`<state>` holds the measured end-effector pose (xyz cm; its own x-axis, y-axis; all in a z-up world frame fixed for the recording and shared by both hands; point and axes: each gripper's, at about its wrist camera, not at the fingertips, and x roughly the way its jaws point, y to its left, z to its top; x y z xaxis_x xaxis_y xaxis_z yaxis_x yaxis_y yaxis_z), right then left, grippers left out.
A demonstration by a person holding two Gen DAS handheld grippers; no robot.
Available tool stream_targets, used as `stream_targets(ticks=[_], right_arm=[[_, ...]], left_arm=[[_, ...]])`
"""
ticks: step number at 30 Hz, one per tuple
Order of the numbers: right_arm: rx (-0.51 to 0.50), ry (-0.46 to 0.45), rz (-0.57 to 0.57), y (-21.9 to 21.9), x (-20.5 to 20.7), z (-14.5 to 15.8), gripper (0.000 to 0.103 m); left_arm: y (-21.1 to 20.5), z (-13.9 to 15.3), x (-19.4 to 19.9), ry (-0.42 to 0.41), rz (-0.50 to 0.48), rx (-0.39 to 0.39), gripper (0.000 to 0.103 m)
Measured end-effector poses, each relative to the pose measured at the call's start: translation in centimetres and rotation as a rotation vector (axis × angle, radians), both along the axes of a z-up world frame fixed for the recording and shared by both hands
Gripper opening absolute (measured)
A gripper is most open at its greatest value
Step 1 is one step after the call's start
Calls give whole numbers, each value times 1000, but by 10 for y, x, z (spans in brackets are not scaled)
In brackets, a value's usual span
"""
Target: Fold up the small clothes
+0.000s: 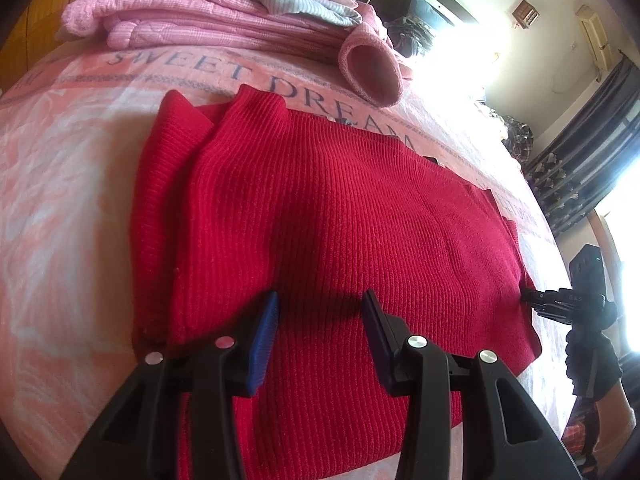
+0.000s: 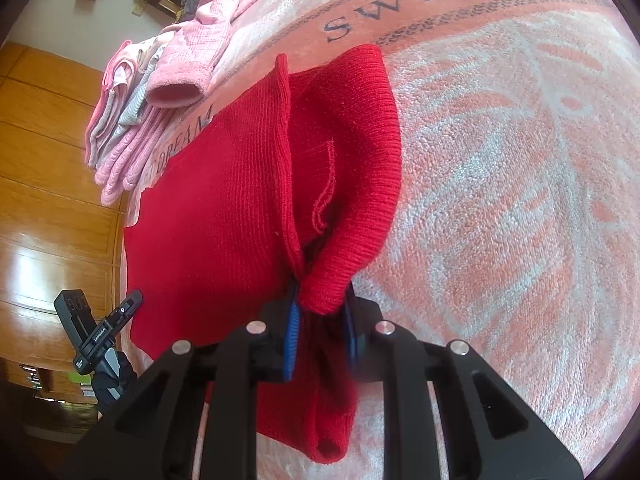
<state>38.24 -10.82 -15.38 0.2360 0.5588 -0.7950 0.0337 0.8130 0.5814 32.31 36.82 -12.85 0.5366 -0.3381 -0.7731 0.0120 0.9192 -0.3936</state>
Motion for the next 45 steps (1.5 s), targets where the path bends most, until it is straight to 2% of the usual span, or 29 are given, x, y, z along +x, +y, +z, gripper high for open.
stream_targets(ticks=[3,6,10,13,15,18,21,23,26,28,29,30,31,35,37,39,41,45], right_arm=[[-37,3,1,9,2,20,16],[-51,-37,45,35,9,62,16],[-110,-100,145,105,24,114,16],[-123,-133,222,171,30,131,16],[-134,-142,291,219,28,131,16],[-152,-117,362,276,26,113,16],[-152,-57,411,309,21,88,21],[-116,-44,423,314,16,86,28],[-98,-72,433,299,5,101,35],[-124,-105,449,289,-9,109,39],[-146,-122,465,284,-18,110,43],[-169,-134,486,279,-26,110,53],[-193,-146,510,276,-36,108,55],[-259,-227,656,286,-76,99,57],[-302,-291,716,300,-91,95,62],[-322,-335,764,315,-102,89,62],[-358,-358,793,327,-111,80,63],[-524,-416,811,346,-111,58,62]], left_arm=[[9,11,-9,-10,7,-32,43],[20,24,-21,-50,-10,-30,44],[39,26,-30,-57,1,-96,45],[52,24,-35,-55,12,-129,45],[59,23,-38,-57,17,-134,45],[70,20,-42,-57,30,-152,46],[82,18,-43,-59,48,-177,46],[87,18,-45,-60,55,-185,46],[95,23,-47,-74,62,-195,46],[99,31,-49,-89,71,-222,46],[101,35,-49,-96,75,-240,46],[103,38,-49,-102,80,-257,47],[104,42,-48,-106,81,-272,47],[99,52,-41,-111,72,-329,50],[93,55,-39,-106,61,-341,50],[86,55,-37,-102,46,-337,51],[79,54,-35,-93,35,-328,51],[72,47,-30,-67,29,-346,51]])
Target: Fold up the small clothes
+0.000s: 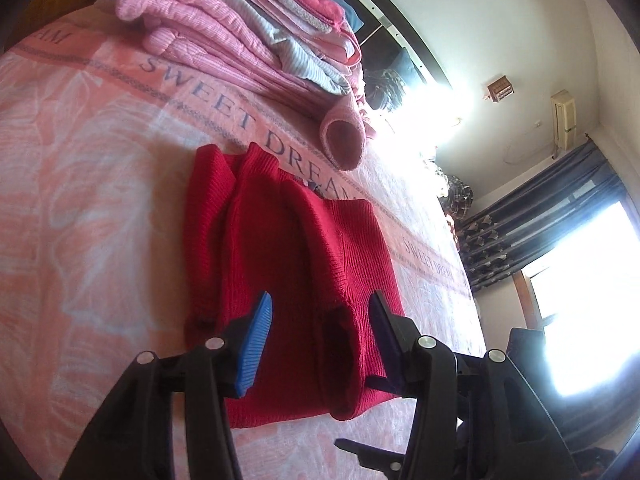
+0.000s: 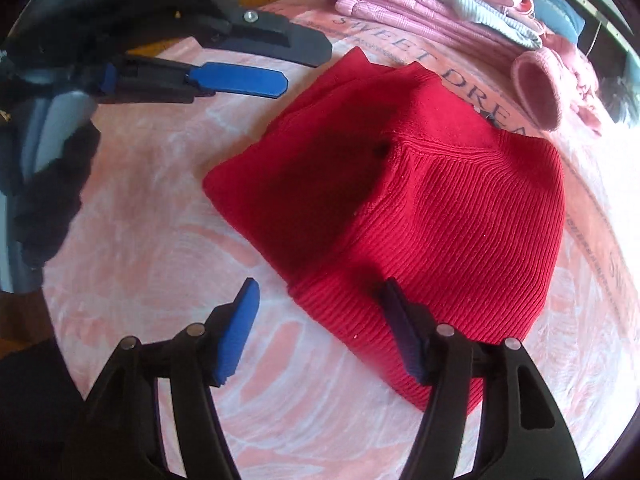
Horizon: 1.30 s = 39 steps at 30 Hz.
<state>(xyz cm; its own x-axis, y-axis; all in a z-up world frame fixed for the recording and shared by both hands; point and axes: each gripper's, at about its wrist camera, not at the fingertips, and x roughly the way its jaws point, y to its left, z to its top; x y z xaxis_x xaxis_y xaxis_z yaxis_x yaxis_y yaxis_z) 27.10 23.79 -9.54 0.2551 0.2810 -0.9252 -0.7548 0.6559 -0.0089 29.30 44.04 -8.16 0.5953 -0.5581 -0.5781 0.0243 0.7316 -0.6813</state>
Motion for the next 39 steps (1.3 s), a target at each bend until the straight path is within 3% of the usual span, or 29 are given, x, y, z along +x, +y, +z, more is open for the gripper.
stream_targets(ticks=[2,6,9,14,21,27,34,35,39], right_arm=[[-15,-5,-13,-3,4,-9,42],[100,92,-59,-21,19,-5,10],[224,173,-104,-41,29,9,9],[372,261,-139,-72,38,32,8],[499,285,-155,-98,44,47,8],[547,271,-140,-112,40,62,8],[569,263,-120,-121,34,71,8],[568,261,-119,-121,34,71,8],[576,264,-123,-122,32,72,8]], left_arm=[[-3,-2,1,8,-6,-6,51],[-7,-5,4,18,-17,-42,51],[-10,-12,10,45,-20,-116,52],[-19,-35,28,132,-33,-307,53],[-44,-55,58,185,-24,-402,54],[-74,-61,86,208,-46,-443,66],[-78,-73,100,242,-15,-432,66],[-78,-72,102,239,-7,-430,65],[-82,-60,111,195,-16,-353,38]])
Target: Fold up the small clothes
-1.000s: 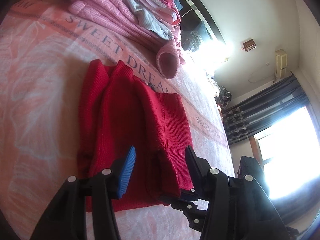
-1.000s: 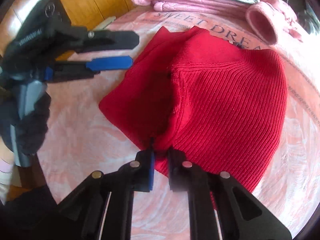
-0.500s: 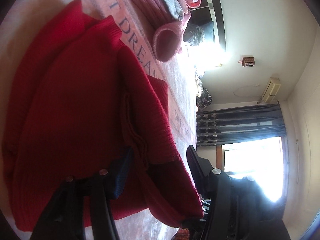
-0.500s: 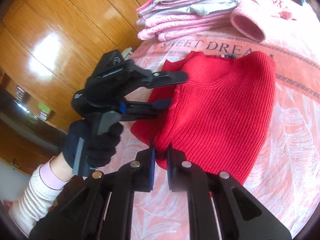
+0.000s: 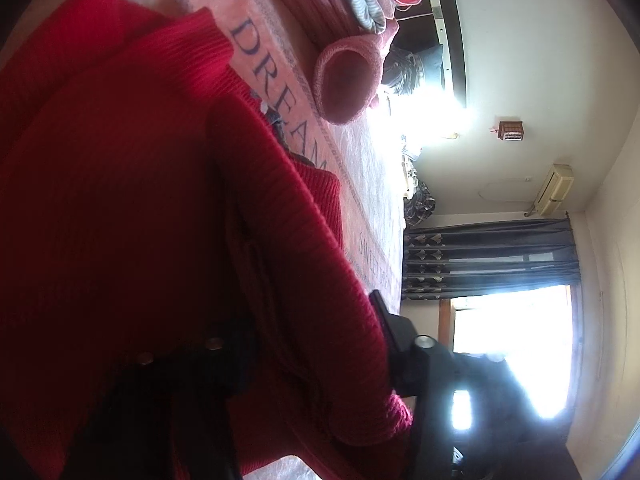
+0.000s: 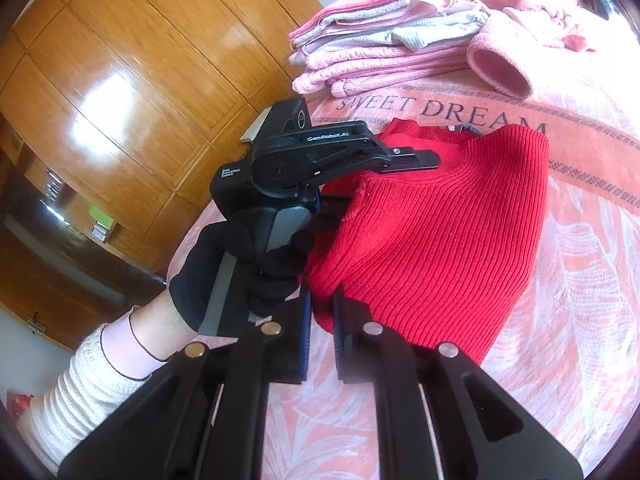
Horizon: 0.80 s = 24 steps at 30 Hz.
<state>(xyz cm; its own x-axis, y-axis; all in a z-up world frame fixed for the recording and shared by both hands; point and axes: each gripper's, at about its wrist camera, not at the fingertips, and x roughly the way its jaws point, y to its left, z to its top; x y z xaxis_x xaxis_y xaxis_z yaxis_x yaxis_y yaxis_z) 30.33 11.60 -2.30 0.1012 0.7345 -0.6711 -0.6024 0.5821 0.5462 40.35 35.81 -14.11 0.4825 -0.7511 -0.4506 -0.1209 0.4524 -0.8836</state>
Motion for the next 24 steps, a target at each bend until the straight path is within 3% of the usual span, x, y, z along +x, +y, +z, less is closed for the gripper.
stream_targets(ticks=[3,5,14,19,24], right_arm=[[2,-1,0,3,-1,-1,8],[5,2,4,8,-2,-3,8],[43,2,57,65,-10,-1,8],[27,-6,87,106,-14,-12,8],[-26,27,91,137,-13,-47,8]], left_arm=[[-3,15,3,-55,-18,86,24],[0,24,2,-93,-12,115,19],[38,74,-18,-271,-16,221,19],[77,69,-30,-270,0,280,19],[109,32,-35,-195,26,333,19]])
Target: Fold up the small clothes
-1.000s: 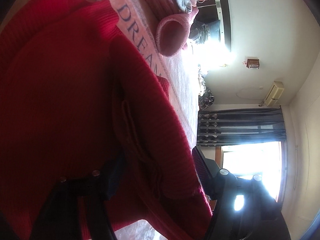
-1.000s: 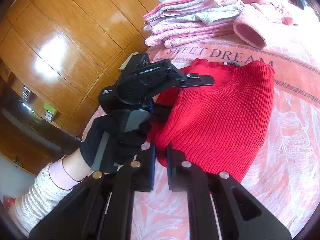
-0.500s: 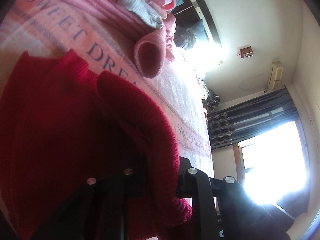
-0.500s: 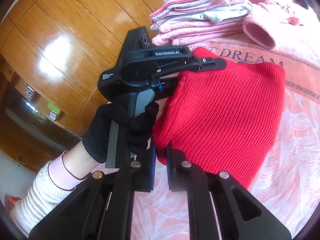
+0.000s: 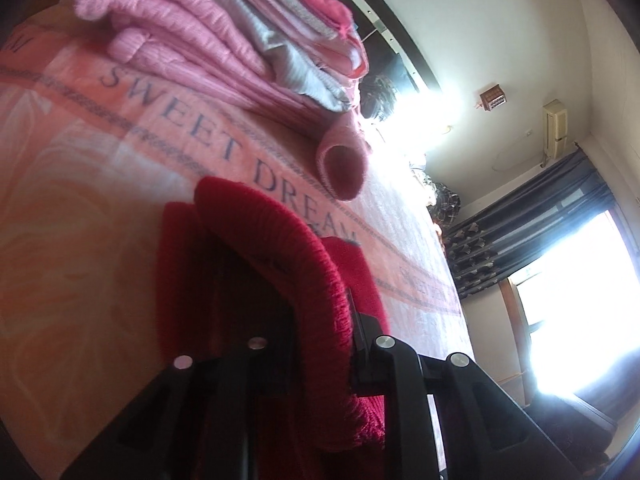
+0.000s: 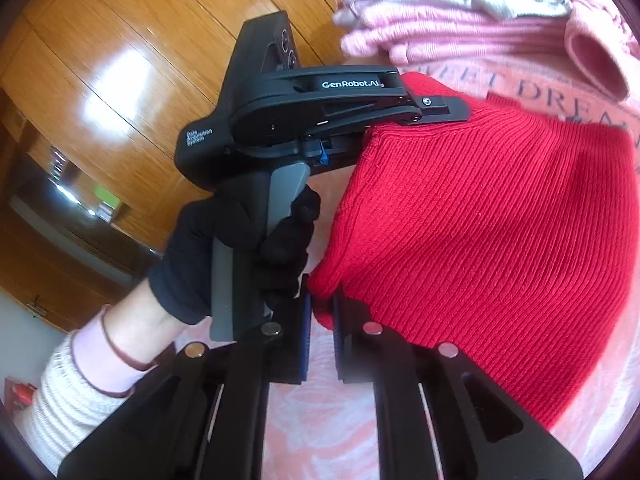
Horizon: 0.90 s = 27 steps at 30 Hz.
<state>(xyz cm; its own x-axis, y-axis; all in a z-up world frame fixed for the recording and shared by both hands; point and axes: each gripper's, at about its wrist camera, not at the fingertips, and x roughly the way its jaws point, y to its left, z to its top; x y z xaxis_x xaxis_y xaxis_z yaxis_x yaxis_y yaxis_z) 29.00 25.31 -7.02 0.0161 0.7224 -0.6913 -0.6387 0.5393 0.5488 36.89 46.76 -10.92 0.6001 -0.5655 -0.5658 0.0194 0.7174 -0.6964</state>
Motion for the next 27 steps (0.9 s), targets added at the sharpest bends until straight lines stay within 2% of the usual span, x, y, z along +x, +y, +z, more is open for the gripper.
stream_targets(ticks=[3,6,8,10,11,13,15,17,20,22,25,27], right_arm=[[-58,18,0,11,-2,-25,8],[-78,50,10,8,-4,-39,16],[-65,58,20,-2,-4,-35,22],[-55,37,11,-19,-2,-23,36],[-55,23,-5,-29,0,-16,37],[-51,3,-48,-54,6,-5,37],[-66,-19,-92,-78,14,0,37],[-99,-39,-127,-96,19,-2,37],[-107,3,-163,-114,27,-15,37],[-113,39,-176,-121,31,-28,36],[-99,72,-184,-125,32,-42,36],[-97,75,-186,-125,31,-42,36]], left_arm=[[9,-30,-3,61,22,6,22],[15,-37,-8,62,43,-54,25],[16,-34,-5,84,49,-72,32],[16,-26,-4,71,68,-68,43],[14,-21,-3,59,78,-56,48],[8,-16,2,57,89,-39,49],[5,-15,4,56,100,-13,45],[0,-10,6,37,108,14,31],[-4,7,7,-28,105,22,21],[0,10,7,-29,126,56,21],[6,-7,10,61,147,84,19],[9,-12,5,65,142,74,19]])
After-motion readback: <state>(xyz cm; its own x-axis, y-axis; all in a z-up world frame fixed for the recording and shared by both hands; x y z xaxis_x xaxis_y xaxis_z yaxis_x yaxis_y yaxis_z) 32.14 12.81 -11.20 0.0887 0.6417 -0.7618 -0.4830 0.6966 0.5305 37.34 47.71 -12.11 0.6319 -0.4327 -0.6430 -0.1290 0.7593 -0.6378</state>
